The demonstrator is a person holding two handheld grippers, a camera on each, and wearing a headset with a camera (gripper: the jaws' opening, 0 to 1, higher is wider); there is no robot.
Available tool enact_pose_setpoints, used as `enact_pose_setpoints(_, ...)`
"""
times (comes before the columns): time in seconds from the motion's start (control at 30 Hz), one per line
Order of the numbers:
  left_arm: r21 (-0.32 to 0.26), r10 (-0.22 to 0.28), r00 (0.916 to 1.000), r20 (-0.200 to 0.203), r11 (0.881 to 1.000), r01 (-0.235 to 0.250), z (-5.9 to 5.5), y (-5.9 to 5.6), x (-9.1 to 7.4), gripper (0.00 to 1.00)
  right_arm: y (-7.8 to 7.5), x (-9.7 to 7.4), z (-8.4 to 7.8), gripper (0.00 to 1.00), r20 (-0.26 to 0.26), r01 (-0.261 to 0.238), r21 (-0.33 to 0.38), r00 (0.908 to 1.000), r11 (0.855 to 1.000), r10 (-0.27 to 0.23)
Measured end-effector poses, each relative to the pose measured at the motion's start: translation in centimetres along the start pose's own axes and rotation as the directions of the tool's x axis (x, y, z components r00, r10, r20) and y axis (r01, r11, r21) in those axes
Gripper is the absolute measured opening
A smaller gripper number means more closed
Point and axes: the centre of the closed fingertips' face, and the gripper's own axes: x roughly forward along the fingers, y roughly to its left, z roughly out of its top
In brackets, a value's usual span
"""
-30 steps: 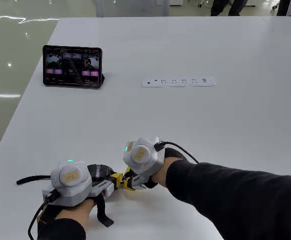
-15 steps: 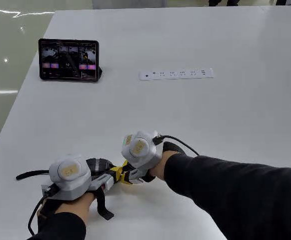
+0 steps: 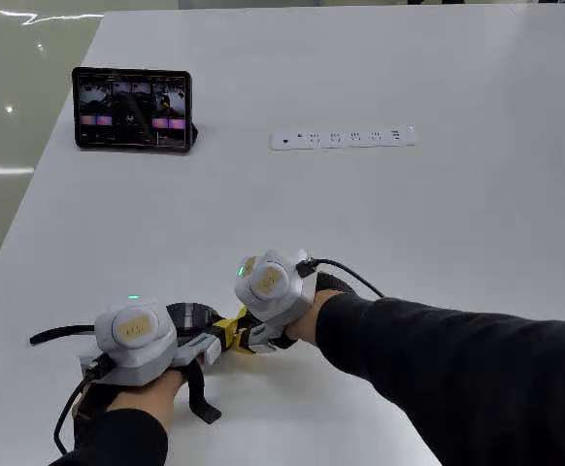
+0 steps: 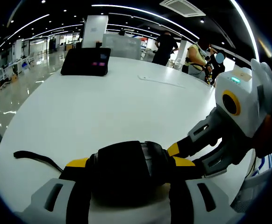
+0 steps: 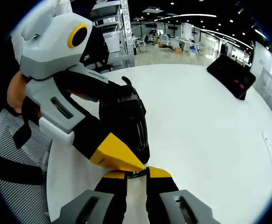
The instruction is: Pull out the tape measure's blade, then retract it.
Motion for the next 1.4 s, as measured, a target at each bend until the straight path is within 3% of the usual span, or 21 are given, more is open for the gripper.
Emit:
enact_pose_setpoints(0.17,0.006,0.002,1.0,0.003,1.0,-0.002,0.1,0.0,0.0,0.65,0.0,-0.1,0.0,0.12,0.017,-0.001,0.02,0.9999,1.0,0.0)
enact_pose_setpoints(0.23,0.017,0.001,0.9999,-0.014,1.0,-0.001,0.1,0.0,0.0,0.65,0.1,0.0,0.1,0.12,0.015,0.003,0.017,0.9999,1.0,-0.003)
enact_pose_setpoints(0.27,0.012,-0.002,0.9995,-0.033,1.0,0.002,0.1,0.0,-0.1,0.65,0.1,-0.1,0.0,0.12,0.004,0.011,-0.025,0.9999,1.0,-0.011)
enact_pose_setpoints(0.33,0.022,-0.004,0.9989,-0.047,1.0,0.005,0.1,-0.1,-0.1,0.65,0.1,-0.1,0.1,0.12,0.01,0.008,-0.01,0.9999,1.0,-0.008)
enact_pose_setpoints(0.4,0.063,-0.01,0.999,-0.044,0.998,0.013,0.3,-0.2,-0.2,0.65,-0.1,-0.2,0.1,0.14,0.015,0.022,-0.007,0.9997,1.0,-0.022)
enact_pose_setpoints(0.43,0.112,-0.008,0.9995,-0.03,0.994,0.011,0.8,-0.2,-0.3,0.65,-0.2,-0.3,0.1,0.16,0.019,0.029,-0.009,0.9994,1.0,-0.028)
enact_pose_setpoints(0.47,0.106,-0.012,0.9995,-0.031,0.994,0.016,0.8,-0.4,-0.4,0.65,-0.3,-0.4,0.1,0.17,0.024,0.03,-0.01,0.9993,0.999,-0.03)
enact_pose_setpoints(0.57,0.087,-0.03,0.9994,0.018,0.996,0.029,2.1,-0.2,-0.6,0.66,-0.5,-1.0,0.3,0.2,0.037,0.032,-0.002,0.9988,0.999,-0.032)
enact_pose_setpoints(0.63,0.054,-0.04,0.9992,0.002,0.998,0.04,2.1,0.0,-0.8,0.67,-0.6,-1.8,0.6,0.21,0.063,0.042,0.008,0.9972,0.999,-0.042)
enact_pose_setpoints(0.73,0.071,-0.047,0.9989,0.01,0.996,0.046,2.4,0.4,-1.0,0.77,-0.6,-3.0,0.5,0.22,0.082,0.053,0.011,0.9952,0.999,-0.054)
enact_pose_setpoints(0.77,0.082,-0.07,0.9975,0.011,0.994,0.069,2.5,0.3,-0.9,0.81,-0.8,-3.4,0.4,0.23,0.091,0.066,0.024,0.9935,0.998,-0.068)
enact_pose_setpoints(0.9,0.019,-0.136,0.9905,-0.014,0.99,0.137,2.4,0.0,-1.2,0.97,-1.5,-5.0,-0.5,0.24,0.096,0.098,0.031,0.9902,0.995,-0.101)
enact_pose_setpoints(1.07,0.064,-0.189,0.9815,0.029,0.98,0.187,3.6,0.0,-2.2,0.99,-2.3,-7.2,-1.8,0.3,0.113,0.138,0.097,0.9825,0.986,-0.148)
enact_pose_setpoints(1.13,0.08,-0.201,0.9796,-0.009,0.976,0.201,3.1,0.3,-2.4,0.99,-2.4,-8.1,-2.2,0.33,0.123,0.147,0.109,0.9794,0.983,-0.16)
enact_pose_setpoints(1.2,0.093,-0.25,0.9682,-0.002,0.964,0.249,3.3,-0.1,-2.9,0.99,-2.6,-9.1,-2.8,0.35,0.131,0.161,0.117,0.9756,0.98,-0.176)
enact_pose_setpoints(1.23,0.111,-0.253,0.9675,0.009,0.962,0.25,3.5,0.0,-3.0,0.99,-2.7,-9.5,-3.1,0.37,0.131,0.172,0.118,0.9737,0.978,-0.187)
enact_pose_setpoints(1.3,0.127,-0.263,0.9649,-0.004,0.957,0.261,3.5,0.3,-3.6,0.99,-2.9,-10.7,-3.7,0.39,0.136,0.19,0.124,0.9691,0.974,-0.206)
enact_pose_setpoints(1.33,0.12,-0.3,0.9536,0.021,0.948,0.296,3.9,0.0,-4.0,0.99,-3.0,-11.4,-4.0,0.39,0.143,0.201,0.13,0.9653,0.971,-0.218)
enact_pose_setpoints(1.4,0.085,-0.33,0.9438,0.024,0.941,0.327,4.0,-0.1,-4.4,0.99,-3.3,-12.5,-4.4,0.41,0.155,0.216,0.149,0.9586,0.965,-0.238)
